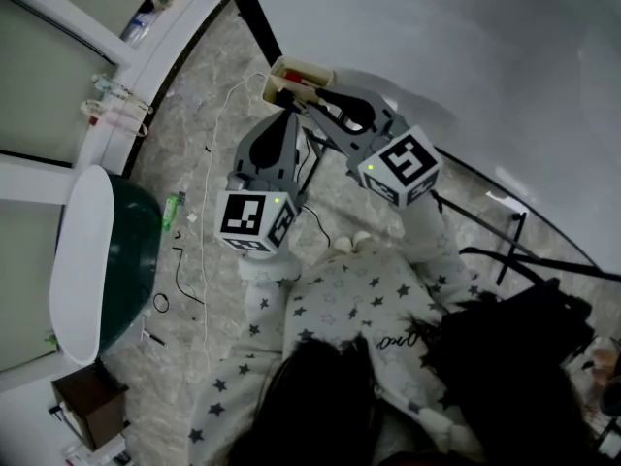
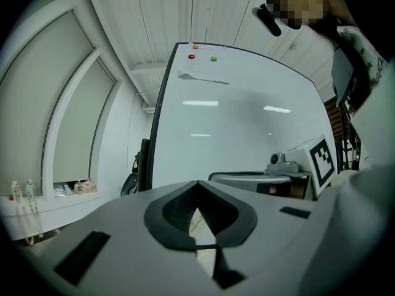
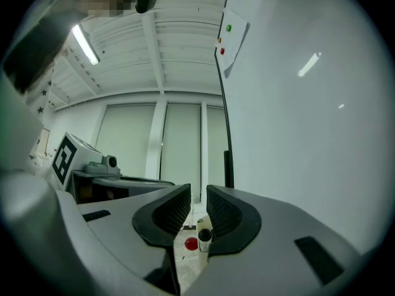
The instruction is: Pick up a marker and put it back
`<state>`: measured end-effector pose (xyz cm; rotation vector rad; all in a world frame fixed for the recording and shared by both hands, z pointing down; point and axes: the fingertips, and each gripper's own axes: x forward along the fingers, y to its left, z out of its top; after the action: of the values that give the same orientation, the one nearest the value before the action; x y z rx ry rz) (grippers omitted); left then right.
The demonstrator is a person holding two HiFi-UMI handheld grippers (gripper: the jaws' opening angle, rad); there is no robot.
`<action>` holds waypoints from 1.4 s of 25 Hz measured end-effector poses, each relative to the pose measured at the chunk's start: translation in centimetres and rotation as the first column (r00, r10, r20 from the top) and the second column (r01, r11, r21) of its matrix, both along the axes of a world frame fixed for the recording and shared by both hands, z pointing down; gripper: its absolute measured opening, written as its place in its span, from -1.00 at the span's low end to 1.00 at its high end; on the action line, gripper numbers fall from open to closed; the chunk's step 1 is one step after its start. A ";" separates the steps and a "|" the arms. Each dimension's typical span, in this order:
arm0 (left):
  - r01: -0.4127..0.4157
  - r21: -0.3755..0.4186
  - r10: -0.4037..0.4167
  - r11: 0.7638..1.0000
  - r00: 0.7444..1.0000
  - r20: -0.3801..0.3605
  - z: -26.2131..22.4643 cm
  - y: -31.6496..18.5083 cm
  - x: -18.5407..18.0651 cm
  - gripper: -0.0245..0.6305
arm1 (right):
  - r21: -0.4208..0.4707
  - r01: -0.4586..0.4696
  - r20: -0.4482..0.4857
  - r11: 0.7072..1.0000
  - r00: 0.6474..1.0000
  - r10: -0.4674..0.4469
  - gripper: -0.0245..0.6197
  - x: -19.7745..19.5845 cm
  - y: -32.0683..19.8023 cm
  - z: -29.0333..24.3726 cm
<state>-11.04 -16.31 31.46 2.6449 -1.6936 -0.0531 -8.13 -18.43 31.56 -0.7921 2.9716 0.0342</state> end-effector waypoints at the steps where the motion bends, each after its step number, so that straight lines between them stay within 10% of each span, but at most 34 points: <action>1: -0.007 0.009 0.007 1.000 1.000 0.001 -0.6 0.1 0.2 -0.93 | -0.001 0.011 0.010 1.000 1.000 -0.011 -0.66 0.2 0.4 -0.6; 35: -0.083 0.032 0.082 0.996 0.996 0.027 -4.9 1.9 2.2 -0.93 | -0.018 0.090 0.080 0.996 0.993 -0.089 -0.91 1.4 3.4 -4.8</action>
<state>-8.88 -14.38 26.55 2.7479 -1.6015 -0.0476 -6.75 -15.06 26.78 -0.6456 2.9338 -0.0337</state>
